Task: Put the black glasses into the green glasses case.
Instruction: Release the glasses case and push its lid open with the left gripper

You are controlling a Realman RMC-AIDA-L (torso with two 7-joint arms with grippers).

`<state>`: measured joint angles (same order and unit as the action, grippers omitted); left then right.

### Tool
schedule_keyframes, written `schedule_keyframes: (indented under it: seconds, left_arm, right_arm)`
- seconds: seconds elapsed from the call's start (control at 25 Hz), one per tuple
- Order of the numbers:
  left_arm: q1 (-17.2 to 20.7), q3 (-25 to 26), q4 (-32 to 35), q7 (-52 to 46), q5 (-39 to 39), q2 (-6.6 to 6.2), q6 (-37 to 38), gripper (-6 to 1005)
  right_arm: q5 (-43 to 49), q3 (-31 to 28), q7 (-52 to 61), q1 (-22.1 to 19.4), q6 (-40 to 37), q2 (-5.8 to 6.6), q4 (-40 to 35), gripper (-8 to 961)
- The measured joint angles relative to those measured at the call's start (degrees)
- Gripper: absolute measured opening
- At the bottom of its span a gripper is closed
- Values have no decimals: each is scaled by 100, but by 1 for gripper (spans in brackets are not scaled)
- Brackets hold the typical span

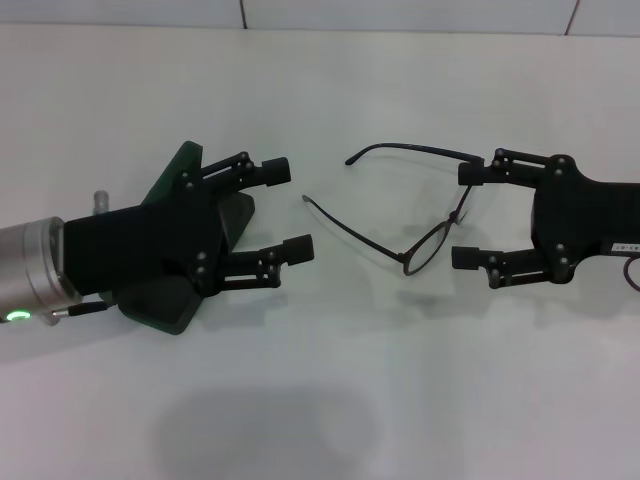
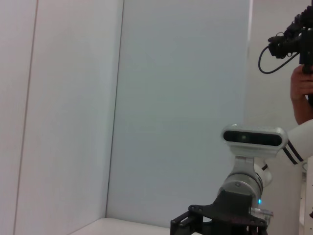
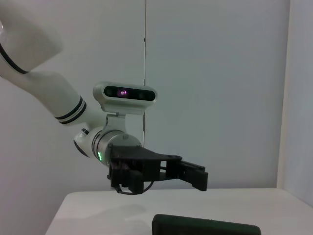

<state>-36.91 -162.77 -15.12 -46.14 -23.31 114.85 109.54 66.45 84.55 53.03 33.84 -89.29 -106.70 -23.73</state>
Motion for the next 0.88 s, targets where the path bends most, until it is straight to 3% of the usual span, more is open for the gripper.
schedule_keyframes:
  seconds: [0.36,0.48,0.64,0.76,0.88]
  left_arm:
    - [9,41,-9,-129,-254,34,-149,886]
    - [45,71,-125,-730,-939,62,-418,885]
    - [-260,-28,-1052,-2354,-1434,82,-1068,884]
    - [-724,-31,-1893,-3637,-616,99,-1304,880]
    - [-1090,-30,-2810,-4260,172,256,-1232,874]
  right_arm:
    - [0,-17,-90,-3,31,0,0,885]
    - [0,-28,-90,-4,33,0,24,885]
    - [-1,-37,-90,-11,36,0,26,885]
    - [-1,-37,-88,-17,68,5,24,886]
    - [-1,-37,-89,-18,148,9,24,886]
